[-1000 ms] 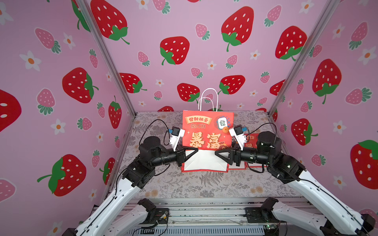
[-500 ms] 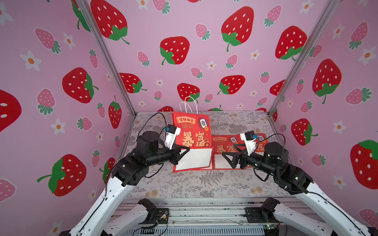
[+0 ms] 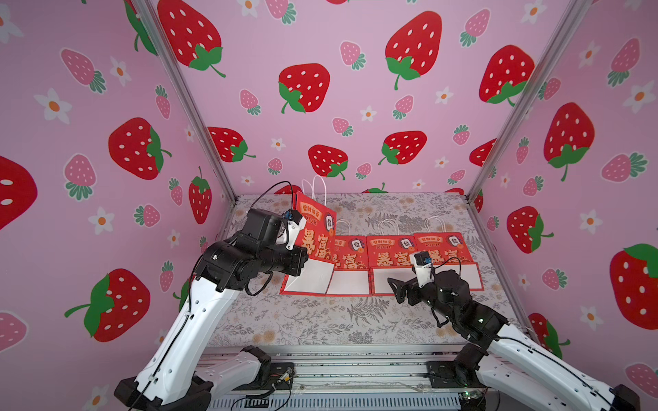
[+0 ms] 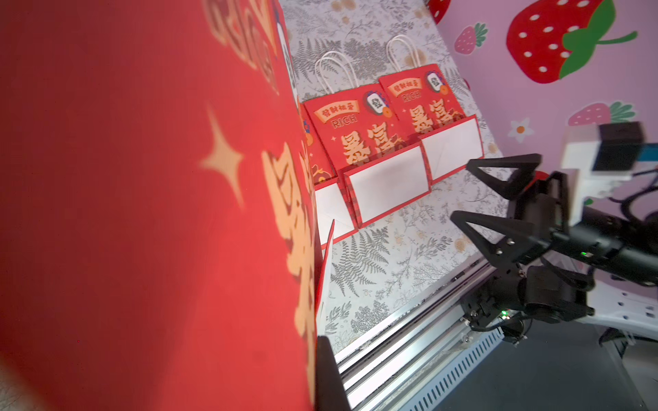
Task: Put away the paper bag
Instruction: Place the paper bag at the center of the board.
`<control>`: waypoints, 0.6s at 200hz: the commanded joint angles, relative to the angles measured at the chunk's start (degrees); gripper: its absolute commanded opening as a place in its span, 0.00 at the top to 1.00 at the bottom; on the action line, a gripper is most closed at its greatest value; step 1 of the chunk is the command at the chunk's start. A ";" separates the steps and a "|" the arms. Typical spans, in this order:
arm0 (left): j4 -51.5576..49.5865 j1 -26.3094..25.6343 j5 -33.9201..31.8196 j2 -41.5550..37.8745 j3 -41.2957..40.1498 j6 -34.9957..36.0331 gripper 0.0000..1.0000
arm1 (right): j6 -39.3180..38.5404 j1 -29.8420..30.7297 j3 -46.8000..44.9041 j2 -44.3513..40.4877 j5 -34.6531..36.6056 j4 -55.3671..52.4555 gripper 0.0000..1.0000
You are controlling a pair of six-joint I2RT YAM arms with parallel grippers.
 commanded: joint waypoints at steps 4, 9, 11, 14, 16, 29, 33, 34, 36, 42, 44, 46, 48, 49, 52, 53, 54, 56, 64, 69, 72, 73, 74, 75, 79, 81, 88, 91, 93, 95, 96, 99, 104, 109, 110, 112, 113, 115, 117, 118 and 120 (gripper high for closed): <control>-3.93 6.96 6.96 3.13 1.05 4.95 1.00 | -1.32 -0.26 0.35 0.34 0.99 4.71 0.01; -4.24 8.43 8.21 3.82 1.00 5.50 1.00 | -1.35 -0.14 0.43 0.61 0.90 4.71 0.01; -4.43 8.99 8.62 4.13 1.04 5.80 1.00 | -1.36 -0.17 0.49 0.70 0.90 4.66 0.01; -4.70 9.76 9.20 4.55 1.15 6.23 1.00 | -1.37 -0.22 0.53 0.85 0.81 4.63 0.01; -4.81 10.09 9.57 4.80 1.17 6.51 1.00 | -1.43 -0.25 0.60 0.90 0.81 4.62 0.01; -5.81 12.83 11.31 6.09 1.62 7.93 1.00 | -1.40 -0.26 0.71 1.02 0.71 4.62 0.01; -5.95 13.56 12.07 6.41 1.81 8.33 1.00 | -1.38 -0.19 0.65 0.96 0.66 4.62 0.01; -5.96 13.72 12.24 6.54 1.84 8.42 1.00 | -1.42 -0.23 0.59 0.93 0.65 4.62 0.01; -6.07 13.98 12.68 6.68 1.93 8.58 1.00 | -1.44 -0.19 0.55 0.85 0.68 4.62 0.01; -6.10 15.03 13.86 7.03 2.09 9.05 1.00 | -1.37 -0.21 0.43 0.55 0.65 4.62 0.01; -6.09 15.32 14.16 7.13 2.13 9.28 1.00 | -1.37 -0.23 0.40 0.45 0.68 4.62 0.01; -6.02 15.61 14.45 7.18 2.14 9.32 1.00 | -1.37 -0.19 0.33 0.31 0.64 4.62 0.01; -5.80 15.77 14.77 7.26 2.14 9.42 1.00 | -1.37 -0.22 0.24 0.19 0.68 4.62 0.01; -5.75 15.88 14.87 7.31 2.14 9.49 1.00 | -1.37 -0.24 0.22 0.11 0.74 4.62 0.01; -5.64 16.13 15.08 7.41 2.14 9.48 1.00 | -1.32 -0.26 0.15 -0.11 0.76 4.69 0.01; -5.58 16.24 15.15 7.48 2.14 9.48 1.00 | -1.34 -0.22 0.08 -0.22 0.78 4.70 0.01; -5.51 16.34 15.23 7.56 2.14 9.48 1.00 | -1.25 -0.21 0.05 -0.29 0.84 4.66 0.01; -5.34 16.52 15.34 7.64 2.14 9.48 1.00 | -1.26 -0.24 -0.01 -0.40 0.87 4.68 0.01; -5.09 16.93 15.49 8.40 2.22 9.77 1.00 | -1.20 -0.22 -0.34 -1.00 0.98 4.79 0.01; -5.08 17.02 15.17 9.01 2.18 10.11 1.00 | -1.19 -0.24 -0.55 -1.30 1.05 4.75 0.01; -5.04 17.05 14.79 9.44 2.16 10.41 1.00 | -1.12 -0.19 -0.62 -1.42 1.14 4.81 0.01; -5.02 17.05 14.70 9.59 2.15 10.51 1.00 | -1.11 -0.23 -0.65 -1.49 1.15 4.85 0.01; -4.96 17.05 14.48 9.67 2.15 10.61 1.00 | -1.11 -0.20 -0.67 -1.56 1.20 4.87 0.01; -4.94 17.05 14.37 9.84 2.10 10.66 1.00 | -1.10 -0.23 -0.68 -1.60 1.22 4.87 0.01; -4.68 17.04 13.77 10.31 1.86 10.89 1.00 | -1.10 -0.21 -0.84 -1.80 1.24 4.88 0.01; -4.59 17.05 13.43 10.52 1.72 11.02 1.00 | -1.10 -0.21 -0.86 -1.88 1.22 4.88 0.01; -4.10 17.07 12.57 11.38 1.38 11.38 1.00 | -1.10 -0.24 -0.96 -1.98 1.24 4.88 0.01; -3.87 17.13 12.25 11.75 1.21 11.44 1.00 | -1.10 -0.22 -0.96 -2.07 1.20 4.93 0.01; -3.75 17.14 12.15 11.96 1.12 11.51 1.00 | -1.06 -0.25 -0.96 -2.01 1.24 4.89 0.01; -3.59 17.14 12.04 12.16 1.01 11.64 1.00 | -1.05 -0.22 -0.96 -2.00 1.18 4.89 0.01; -3.50 17.14 11.96 12.27 0.96 11.66 1.00 | -1.07 -0.24 -0.96 -1.99 1.12 4.89 0.01; -3.19 17.14 11.80 12.55 0.83 11.74 1.00 | -1.10 -0.22 -0.96 -1.99 1.03 4.88 0.01; -2.36 17.22 11.26 13.04 0.59 11.76 1.00 | -1.06 -0.25 -1.00 -1.91 0.93 4.88 0.01; -1.29 17.23 10.51 13.49 0.34 11.78 1.00 | -1.10 -0.20 -0.96 -1.84 0.96 4.88 0.01; -1.08 17.23 10.32 13.59 0.32 11.77 1.00 | -1.10 -0.19 -1.00 -1.83 0.93 4.88 0.01; -0.68 17.23 9.82 13.80 0.30 11.83 1.00 | -1.08 -0.22 -0.97 -1.82 0.86 4.84 0.01; -0.46 17.23 9.58 13.97 0.30 11.84 1.00 | -1.09 -0.20 -0.96 -1.82 0.92 4.86 0.01; -0.24 17.29 9.11 14.32 0.36 11.94 1.00 | -1.03 -0.23 -0.96 -1.82 0.90 4.88 0.01; -0.12 17.31 8.60 14.80 0.55 12.09 1.00 | -1.00 -0.19 -0.98 -1.81 0.85 4.88 0.01; -0.05 17.31 8.40 15.00 0.64 12.15 1.00 | -1.01 -0.23 -0.97 -1.81 0.87 4.88 0.01; -0.07 17.36 7.98 15.49 0.93 12.37 1.00 | -1.01 -0.26 -0.96 -1.81 0.85 4.88 0.01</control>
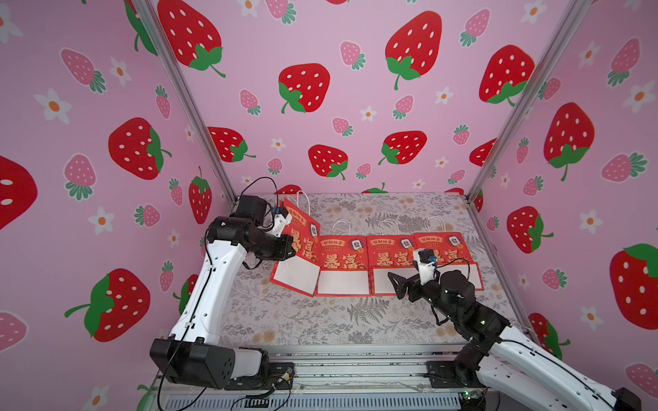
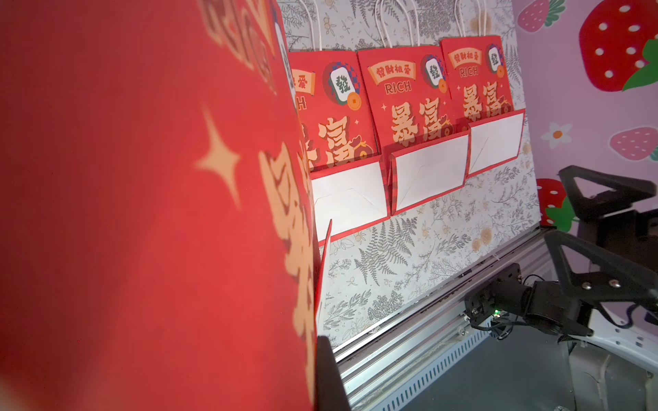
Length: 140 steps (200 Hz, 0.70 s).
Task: Put away the paper bag
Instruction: Place the paper bag at the center of the board.
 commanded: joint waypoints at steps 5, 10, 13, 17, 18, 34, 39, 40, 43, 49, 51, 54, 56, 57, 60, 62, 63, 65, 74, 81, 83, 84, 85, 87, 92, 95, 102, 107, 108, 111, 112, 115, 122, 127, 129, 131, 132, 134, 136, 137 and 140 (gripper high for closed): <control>2.55 0.59 -3.93 4.03 1.82 2.98 1.00 | -0.38 -0.24 -0.54 -0.44 0.46 1.19 0.01; 1.99 0.68 -5.00 5.47 2.80 3.42 1.00 | -0.40 -0.20 -0.54 -0.44 0.48 1.19 0.01; 1.58 0.72 -5.59 6.32 3.44 3.55 1.00 | -0.40 -0.22 -0.54 -0.37 0.48 1.17 0.01; 1.15 0.83 -6.05 7.35 4.26 3.70 1.00 | -0.38 -0.26 -0.54 -0.36 0.46 1.19 0.01; 1.13 0.91 -6.10 7.58 4.41 3.74 1.00 | -0.39 -0.26 -0.54 -0.35 0.43 1.19 0.01; 1.57 2.13 -5.15 9.44 5.69 3.51 1.00 | -0.31 -0.21 -0.54 -0.18 0.48 1.19 0.01; 1.82 2.65 -4.68 9.69 5.98 3.51 1.00 | -0.31 -0.24 -0.47 -0.13 0.48 1.18 0.00; 1.90 2.74 -4.57 9.76 5.97 3.51 1.00 | -0.31 -0.25 -0.46 -0.11 0.48 1.14 0.00; 1.97 3.15 -4.12 9.82 6.03 3.58 1.00 | -0.31 -0.24 -0.45 -0.09 0.55 1.11 0.00; 2.20 4.11 -3.05 10.08 6.22 3.68 1.00 | -0.31 -0.22 -0.45 -0.09 0.52 1.10 0.00; 2.23 4.50 -2.71 10.09 6.23 3.69 1.00 | -0.31 -0.25 -0.45 -0.13 0.56 1.10 0.00; 2.35 5.12 -2.02 10.17 6.18 3.69 1.00 | -0.31 -0.20 -0.45 -0.17 0.56 1.10 0.00; 2.46 5.54 -1.46 10.34 6.20 3.58 1.00 | -0.31 -0.23 -0.45 -0.17 0.54 1.10 0.00; 2.48 5.73 -1.21 10.35 6.21 3.59 1.00 | -0.31 -0.25 -0.45 -0.17 0.56 1.10 0.00; 2.61 6.34 -0.29 10.42 6.05 3.56 1.00 | -0.31 -0.22 -0.45 -0.25 0.56 1.06 0.00; 2.81 6.92 0.38 10.49 5.94 3.52 1.00 | -0.31 -0.25 -0.45 -0.30 0.56 1.05 0.00; 2.88 7.21 0.72 10.51 5.87 3.47 1.00 | -0.31 -0.26 -0.50 -0.33 0.57 1.07 0.00; 3.08 7.75 1.58 10.53 5.70 3.39 1.00 | -0.31 -0.22 -0.53 -0.34 0.55 1.07 0.00; 4.12 10.12 4.63 10.94 4.93 3.05 1.00 | -0.23 -0.23 -0.62 -0.59 0.74 1.01 0.01; 4.72 11.83 6.36 11.42 4.63 2.86 1.00 | -0.23 -0.26 -0.67 -0.70 0.76 1.01 0.01; 4.81 12.20 6.85 11.55 4.64 2.89 1.00 | -0.18 -0.26 -0.64 -0.75 0.88 1.01 0.01; 4.93 12.40 7.26 11.66 4.56 2.94 1.00 | -0.16 -0.26 -0.63 -0.77 0.90 1.01 0.01; 5.08 12.58 7.59 11.67 4.47 2.96 1.00 | -0.15 -0.26 -0.63 -0.78 0.91 1.01 0.01; 5.30 12.88 8.10 11.74 4.43 2.85 1.00 | -0.14 -0.26 -0.67 -0.79 0.87 1.01 0.01; 6.05 13.63 9.40 11.98 4.19 2.53 1.00 | -0.14 -0.24 -0.71 -0.73 0.83 1.01 0.01; 6.36 13.91 9.72 12.11 4.11 2.38 1.00 | -0.14 -0.23 -0.68 -0.71 0.83 1.01 0.01; 6.70 14.32 10.30 12.48 4.20 2.52 1.00 | -0.14 -0.23 -0.66 -0.57 0.79 1.01 0.01; 6.91 14.50 10.66 12.66 4.32 2.70 1.00 | -0.14 -0.26 -0.56 -0.45 0.83 1.01 0.01; 6.95 14.51 10.74 12.74 4.35 2.75 1.00 | -0.14 -0.26 -0.55 -0.44 0.83 1.01 0.01; 7.02 14.52 10.96 12.87 4.48 2.87 1.00 | -0.14 -0.23 -0.48 -0.36 0.83 1.01 0.01; 7.00 14.53 10.98 12.93 4.56 2.93 1.00 | -0.14 -0.20 -0.46 -0.36 0.83 1.01 0.01; 6.84 14.60 11.07 12.98 4.78 3.16 1.00 | -0.14 -0.19 -0.48 -0.35 0.80 1.01 0.01; 6.43 14.61 11.26 13.34 5.33 3.78 1.00 | -0.14 -0.25 -0.45 -0.26 0.83 0.93 0.01; 6.37 14.61 11.50 13.46 5.67 4.02 1.00 | -0.14 -0.22 -0.45 -0.26 0.83 0.93 0.01; 6.37 14.64 11.67 13.51 5.69 4.10 1.00 | -0.14 -0.25 -0.50 -0.26 0.88 0.93 0.01; 6.41 14.69 11.87 13.52 5.72 4.19 1.00 | -0.14 -0.26 -0.46 -0.31 0.89 0.93 0.01; 6.48 14.69 12.01 13.52 5.71 4.20 1.00 | -0.14 -0.22 -0.46 -0.33 0.90 0.93 0.01; 6.51 14.70 12.28 13.57 5.77 4.28 1.00 | -0.14 -0.21 -0.45 -0.34 0.92 0.93 0.01; 6.62 14.70 12.51 13.56 5.78 4.32 1.00 | -0.09 -0.25 -0.45 -0.35 0.98 0.93 0.01; 6.67 14.79 12.68 13.54 5.74 4.36 1.00 | -0.07 -0.26 -0.45 -0.35 1.04 0.93 0.01; 6.93 14.81 13.02 13.55 5.59 4.39 1.00 | -0.05 -0.23 -0.45 -0.35 1.09 0.93 0.01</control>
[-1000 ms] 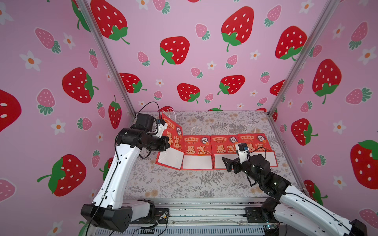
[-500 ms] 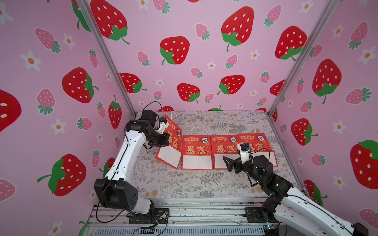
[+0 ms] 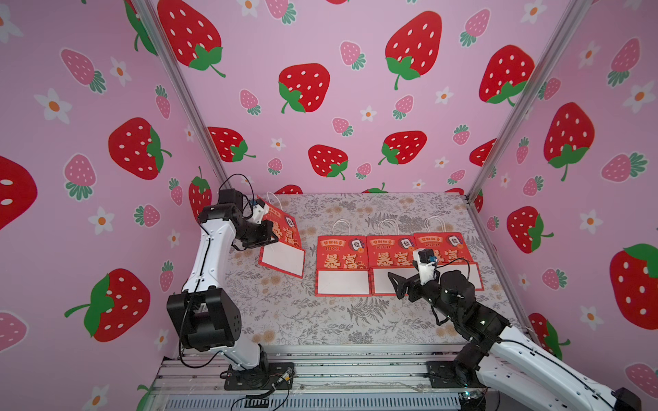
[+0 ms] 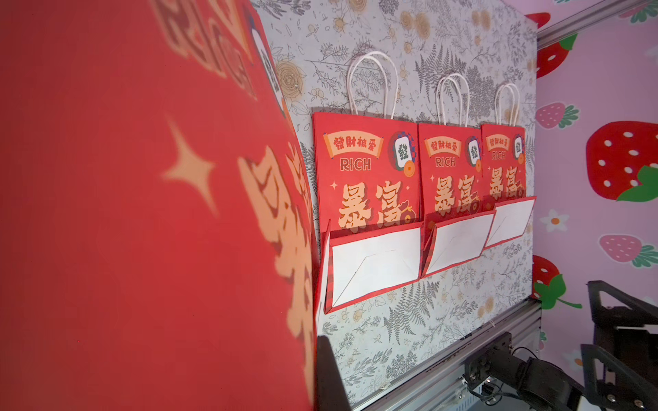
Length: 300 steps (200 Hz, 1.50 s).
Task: Put away the paper bag
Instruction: Place the paper bag at the center of the board.
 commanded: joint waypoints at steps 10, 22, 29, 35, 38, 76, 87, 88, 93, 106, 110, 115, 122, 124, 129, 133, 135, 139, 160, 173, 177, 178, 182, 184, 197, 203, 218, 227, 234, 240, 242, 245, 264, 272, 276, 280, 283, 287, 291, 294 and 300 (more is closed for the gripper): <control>2.20 0.04 6.20 0.15 1.50 1.51 1.00 | 0.10 -0.34 -0.42 -0.19 1.24 0.95 0.01; 4.00 0.20 5.83 0.06 -0.26 1.31 1.00 | 0.19 -0.32 -0.32 0.06 1.17 0.95 0.01; 4.92 0.29 4.83 0.07 -1.29 0.81 1.00 | 0.21 -0.35 -0.24 0.22 1.16 0.93 0.01; 5.04 0.38 3.44 0.45 -1.91 0.16 1.00 | 0.21 -0.40 -0.25 0.26 1.10 0.93 0.01; 4.75 0.40 3.00 0.82 -2.05 0.22 1.00 | 0.21 -0.36 -0.24 0.33 1.10 0.90 0.01; 5.68 0.50 3.03 1.71 -5.52 1.14 1.00 | 0.48 -0.73 -0.06 0.75 0.89 0.95 0.01; 6.67 0.56 4.79 1.60 -6.31 0.95 1.00 | 0.48 -0.81 -0.03 0.95 0.81 0.95 0.01; 6.76 0.52 5.07 1.64 -6.38 0.92 1.00 | 0.48 -0.80 0.00 1.00 0.77 0.95 0.01; 7.07 0.51 6.14 1.81 -6.60 0.87 1.00 | 0.48 -0.87 0.10 1.07 0.76 0.90 0.01; 7.15 0.49 7.53 2.78 -6.59 0.78 1.00 | 0.56 -0.92 0.24 1.55 0.54 0.95 0.01; 7.00 0.54 7.63 3.18 -6.50 0.86 1.00 | 0.61 -0.93 0.36 1.66 0.48 0.95 0.01; 6.77 0.55 7.59 3.75 -6.38 0.96 1.00 | 0.57 -0.92 0.45 1.82 0.45 0.87 0.01; 6.30 0.50 7.35 4.49 -6.05 1.08 1.00 | 0.48 -0.95 0.52 2.01 0.37 0.82 0.01; 6.18 0.55 7.25 4.74 -5.98 1.07 1.00 | 0.48 -0.96 0.53 2.02 0.33 0.76 0.01; 5.89 0.50 7.05 5.24 -5.82 1.23 1.00 | 0.48 -0.97 0.48 2.02 0.25 0.77 0.01; 5.75 0.52 6.83 5.57 -5.70 1.24 1.00 | 0.48 -1.01 0.48 1.96 0.23 0.74 0.01; 5.67 0.55 6.77 5.82 -5.61 1.24 1.00 | 0.48 -0.98 0.47 1.90 0.27 0.76 0.01; 5.63 0.48 6.56 6.02 -5.58 1.24 1.00 | 0.54 -0.97 0.41 1.82 0.23 0.77 0.01; 5.41 0.56 5.63 7.38 -5.57 1.39 1.00 | 0.65 -1.15 0.04 1.10 0.27 0.86 0.01; 5.37 0.48 4.89 8.10 -5.88 1.54 1.00 | 0.71 -1.36 0.07 1.05 0.11 0.86 0.01; 5.39 0.53 4.59 8.25 -5.99 1.59 1.00 | 0.74 -1.40 0.07 1.05 0.03 0.86 0.01; 5.37 0.50 4.49 8.31 -6.00 1.59 1.00 | 0.74 -1.40 0.05 1.05 0.02 0.86 0.01; 5.28 0.55 4.14 8.51 -6.04 1.64 1.00 | 0.74 -1.44 0.11 1.13 0.02 0.86 0.01; 5.22 0.49 3.90 8.67 -5.98 1.67 1.00 | 0.74 -1.44 0.10 1.10 -0.09 0.86 0.01; 5.02 0.50 2.83 9.06 -5.93 1.63 1.00 | 0.74 -1.41 0.04 1.01 -0.13 0.86 0.01; 4.84 0.49 2.35 9.11 -5.66 1.67 1.00 | 0.74 -1.57 0.03 0.89 -0.18 0.86 0.01; 4.45 0.54 0.98 9.13 -4.66 1.26 1.00 | 0.83 -1.54 -0.11 0.64 -0.16 0.86 0.01; 4.13 0.55 0.10 9.44 -4.12 1.13 1.00 | 0.83 -1.66 -0.06 0.57 -0.20 0.86 0.01; 3.96 0.51 -0.69 9.79 -4.05 1.15 1.00 | 0.83 -1.61 -0.06 0.62 -0.20 0.86 0.01; 3.96 0.52 -1.20 10.22 -4.08 1.22 1.00 | 0.83 -1.63 -0.06 0.70 -0.25 0.86 0.01; 3.95 0.53 -1.36 10.39 -4.15 1.24 1.00 | 0.83 -1.66 -0.06 0.70 -0.27 0.86 0.01; 3.94 0.55 -1.53 10.73 -4.24 1.25 1.00 | 0.83 -1.67 -0.06 0.78 -0.25 0.86 0.01; 3.59 0.51 -2.47 13.23 -4.39 1.41 1.00 | 0.83 -1.74 -0.10 0.75 -0.34 0.86 0.01; 3.38 0.50 -2.57 14.14 -4.24 1.48 1.00 | 0.87 -1.76 -0.06 0.68 -0.33 0.86 0.01; 3.26 0.49 -2.73 14.55 -4.10 1.52 1.00 | 0.90 -1.78 -0.06 0.68 -0.34 0.86 0.01; 3.22 0.53 -2.66 14.99 -4.03 1.51 1.00 | 0.92 -1.84 -0.06 0.69 -0.33 0.86 0.01; 3.18 0.52 -2.58 15.23 -3.92 1.51 1.00 | 0.92 -1.79 -0.06 0.70 -0.33 0.86 0.01; 3.11 0.48 -2.55 15.50 -3.86 1.47 1.00 | 0.92 -1.78 -0.06 0.69 -0.38 0.86 0.01; 3.15 0.50 -2.47 15.80 -3.82 1.49 1.00 | 0.92 -1.83 -0.07 0.75 -0.47 0.86 0.01; 3.16 0.48 -2.54 16.00 -3.75 1.49 1.00 | 0.92 -1.87 -0.08 0.77 -0.47 0.86 0.01; 3.07 0.48 -2.57 16.47 -3.56 1.59 1.00 | 0.92 -1.93 0.03 0.86 -0.57 0.85 0.01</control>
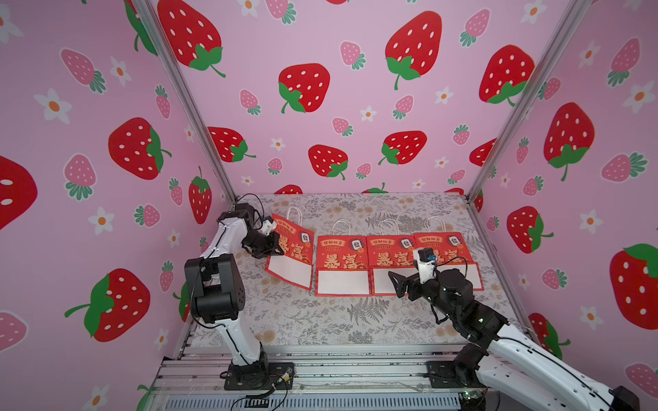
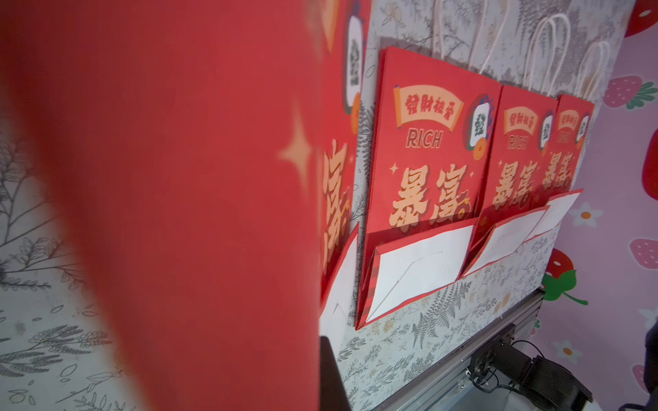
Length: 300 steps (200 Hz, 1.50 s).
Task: Put away the paper bag
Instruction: Place the paper bag at the center of the board.
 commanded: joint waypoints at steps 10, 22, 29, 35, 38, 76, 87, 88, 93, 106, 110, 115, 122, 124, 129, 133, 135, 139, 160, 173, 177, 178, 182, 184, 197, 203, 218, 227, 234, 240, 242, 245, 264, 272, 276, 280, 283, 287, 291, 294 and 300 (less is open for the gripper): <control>-2.47 0.18 -1.46 2.62 2.17 1.08 1.00 | 0.41 -0.48 0.10 -0.23 -0.41 0.86 0.01; -2.82 0.18 -1.97 3.64 2.54 1.01 1.00 | 0.41 -0.50 0.15 -0.12 -0.49 0.86 0.01; -2.99 0.26 -2.23 4.24 2.67 1.10 1.00 | 0.41 -0.53 0.18 -0.12 -0.61 0.86 0.01; -3.07 0.24 -2.33 4.75 2.89 1.18 1.00 | 0.41 -0.58 0.20 -0.19 -0.56 0.86 0.01; -3.13 0.20 -2.29 4.97 3.04 1.19 1.00 | 0.41 -0.50 0.14 -0.20 -0.60 0.86 0.01; -3.59 0.20 -3.59 6.40 4.33 1.51 0.96 | 0.41 -0.64 0.15 0.03 -0.72 0.81 0.01; -3.61 0.35 -4.36 6.72 4.28 1.55 0.93 | 0.47 -0.67 0.27 0.22 -0.67 0.80 0.01; -3.62 0.31 -4.42 6.75 4.26 1.55 0.92 | 0.47 -0.65 0.24 0.22 -0.67 0.83 0.01; -3.68 0.43 -4.56 7.00 4.39 1.56 0.90 | 0.42 -0.67 0.29 0.23 -0.73 0.86 0.01; -3.83 0.37 -4.72 7.54 4.48 1.47 0.85 | 0.41 -0.66 0.29 0.22 -0.77 0.84 0.01; -3.94 0.37 -4.81 7.71 4.50 1.38 0.83 | 0.41 -0.62 0.27 0.23 -0.80 0.83 0.01; -4.01 0.37 -4.98 7.89 4.42 1.25 0.82 | 0.41 -0.66 0.25 0.18 -0.83 0.85 0.01; -4.11 0.37 -5.26 8.07 4.14 1.12 0.80 | 0.41 -0.67 0.29 0.14 -0.77 0.79 0.01; -4.10 0.39 -5.45 8.09 3.99 1.11 0.79 | 0.41 -0.62 0.27 0.14 -0.80 0.78 0.01; -4.07 0.37 -6.15 8.18 3.74 1.04 0.78 | 0.46 -0.75 0.29 0.14 -0.76 0.78 0.01; -4.05 0.37 -6.82 8.25 3.57 1.03 0.77 | 0.50 -0.64 0.23 0.10 -0.77 0.81 0.01; -4.05 0.39 -7.17 8.31 3.50 1.03 0.77 | 0.50 -0.71 0.28 0.06 -0.78 0.78 0.01; -4.15 0.37 -7.86 8.42 3.44 0.96 0.76 | 0.50 -0.71 0.24 0.05 -0.76 0.77 0.01; -4.45 0.37 -9.45 9.13 3.48 0.83 0.71 | 0.50 -0.71 0.20 -0.19 -0.75 0.77 0.01; -4.68 0.40 -9.88 9.57 3.45 0.76 0.68 | 0.52 -0.74 0.11 -0.21 -0.78 0.77 0.01; -4.69 0.44 -10.13 9.63 3.38 0.73 0.66 | 0.58 -0.74 0.10 -0.21 -0.81 0.79 0.01; -4.64 0.45 -10.21 9.65 3.37 0.74 0.66 | 0.58 -0.75 0.11 -0.21 -0.82 0.78 0.01; -4.62 0.37 -10.48 9.67 3.28 0.76 0.65 | 0.58 -0.72 0.07 -0.17 -0.79 0.83 0.01; -4.61 0.39 -10.57 9.72 3.27 0.70 0.64 | 0.54 -0.70 0.13 -0.13 -0.76 0.85 0.01; -4.64 0.37 -11.10 9.84 3.18 0.61 0.61 | 0.58 -0.78 0.19 -0.05 -0.78 0.83 0.01; -4.73 0.44 -11.31 9.93 3.27 0.59 0.59 | 0.59 -0.79 0.16 -0.04 -0.80 0.86 0.01; -5.03 0.43 -11.59 10.24 3.62 0.43 0.54 | 0.59 -0.80 0.12 -0.10 -0.75 0.86 0.01; -5.22 0.41 -11.81 10.29 3.71 0.33 0.50 | 0.59 -0.78 0.11 -0.04 -0.76 0.86 0.01; -5.30 0.37 -11.86 10.29 3.67 0.24 0.46 | 0.59 -0.83 0.20 -0.04 -0.76 0.84 0.01; -5.30 0.43 -11.86 10.14 3.55 0.25 0.43 | 0.59 -0.85 0.21 0.05 -0.80 0.86 0.01; -5.30 0.38 -11.86 10.05 3.47 0.17 0.43 | 0.59 -0.89 0.21 0.05 -0.78 0.86 0.01; -5.30 0.41 -11.91 9.92 3.41 0.14 0.42 | 0.59 -0.84 0.18 0.05 -0.78 0.86 0.01; -5.22 0.43 -12.53 9.29 3.10 0.10 0.40 | 0.59 -0.89 0.13 -0.17 -0.85 0.86 0.01; -5.11 0.42 -12.73 9.10 2.93 -0.02 0.39 | 0.63 -0.90 -0.01 -0.36 -0.84 0.82 0.01; -5.12 0.37 -12.86 9.02 2.81 -0.10 0.38 | 0.67 -0.86 0.03 -0.43 -0.84 0.86 0.01; -5.13 0.37 -12.90 8.97 2.78 -0.12 0.37 | 0.68 -0.92 -0.05 -0.50 -0.85 0.86 0.01; -5.19 0.37 -12.92 8.93 2.76 -0.12 0.37 | 0.68 -0.89 -0.06 -0.54 -0.84 0.86 0.01; -5.21 0.37 -13.00 8.89 2.72 -0.12 0.35 | 0.68 -0.89 -0.10 -0.57 -0.84 0.86 0.01; -5.35 0.42 -13.09 8.88 2.68 -0.20 0.34 | 0.68 -0.92 -0.10 -0.66 -0.84 0.86 0.01; -5.36 0.40 -13.16 8.88 2.62 -0.25 0.33 | 0.68 -0.89 -0.06 -0.65 -0.84 0.86 0.01; -5.47 0.38 -13.26 8.88 2.58 -0.29 0.30 | 0.68 -0.93 -0.06 -0.65 -0.84 0.86 0.01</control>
